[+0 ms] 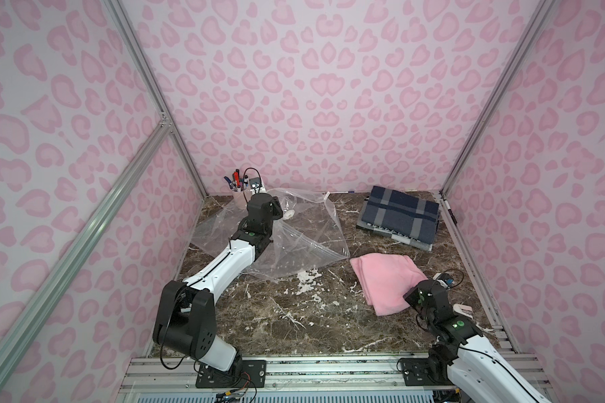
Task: Take the blanket out of the vacuum bag
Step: Place the blanket at the center of the board.
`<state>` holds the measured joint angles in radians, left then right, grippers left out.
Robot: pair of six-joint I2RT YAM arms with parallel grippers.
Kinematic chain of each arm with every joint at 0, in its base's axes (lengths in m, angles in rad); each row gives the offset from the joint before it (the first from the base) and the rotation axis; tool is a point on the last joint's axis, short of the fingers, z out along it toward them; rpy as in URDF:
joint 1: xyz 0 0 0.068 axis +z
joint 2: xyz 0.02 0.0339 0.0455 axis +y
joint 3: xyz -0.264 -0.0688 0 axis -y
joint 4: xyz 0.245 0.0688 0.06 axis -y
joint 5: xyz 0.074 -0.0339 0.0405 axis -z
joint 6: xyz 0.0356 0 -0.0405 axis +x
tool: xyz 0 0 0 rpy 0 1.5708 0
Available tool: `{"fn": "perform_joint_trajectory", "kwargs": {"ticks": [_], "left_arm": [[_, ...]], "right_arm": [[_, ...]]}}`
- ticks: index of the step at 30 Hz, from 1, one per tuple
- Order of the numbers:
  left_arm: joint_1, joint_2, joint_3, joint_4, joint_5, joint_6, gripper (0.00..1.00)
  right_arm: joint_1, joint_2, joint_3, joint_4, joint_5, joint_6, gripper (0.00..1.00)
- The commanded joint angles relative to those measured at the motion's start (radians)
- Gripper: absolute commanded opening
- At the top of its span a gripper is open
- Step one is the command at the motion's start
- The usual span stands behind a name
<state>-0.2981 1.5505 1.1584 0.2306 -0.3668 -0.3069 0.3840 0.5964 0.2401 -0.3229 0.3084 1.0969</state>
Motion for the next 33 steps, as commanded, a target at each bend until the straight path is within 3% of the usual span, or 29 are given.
{"fn": "perform_joint_trajectory", "kwargs": {"ticks": [1,9,13,16,21,24,27,31,33], "left_arm": [[0.011,0.008,0.037,0.019,-0.006,0.017,0.04],[0.014,0.013,0.01,0.037,0.025,0.001,0.04],[0.015,0.015,0.001,0.044,0.035,0.0,0.04],[0.015,0.016,0.002,0.042,0.035,0.006,0.04],[0.017,0.013,-0.008,0.039,0.038,0.005,0.04],[0.016,0.009,-0.019,0.038,0.038,0.005,0.04],[0.02,0.001,-0.033,0.041,0.035,0.004,0.04],[0.024,0.001,-0.039,0.042,0.036,0.006,0.04],[0.026,0.005,-0.039,0.042,0.043,0.002,0.04]], "right_arm": [[0.003,-0.013,0.022,-0.078,0.06,0.026,0.19],[0.078,-0.03,0.117,-0.219,0.144,0.064,0.57],[0.19,-0.009,0.162,-0.293,0.239,0.141,0.58],[0.354,0.043,0.233,-0.36,0.384,0.214,0.58],[0.616,0.308,0.42,-0.455,0.61,0.258,0.58],[0.703,0.518,0.556,-0.524,0.675,0.263,0.59],[0.769,0.7,0.687,-0.711,0.732,0.419,0.6],[0.828,0.866,0.802,-0.99,0.776,0.643,0.65],[0.836,0.876,0.79,-0.99,0.763,0.664,0.66]]}}
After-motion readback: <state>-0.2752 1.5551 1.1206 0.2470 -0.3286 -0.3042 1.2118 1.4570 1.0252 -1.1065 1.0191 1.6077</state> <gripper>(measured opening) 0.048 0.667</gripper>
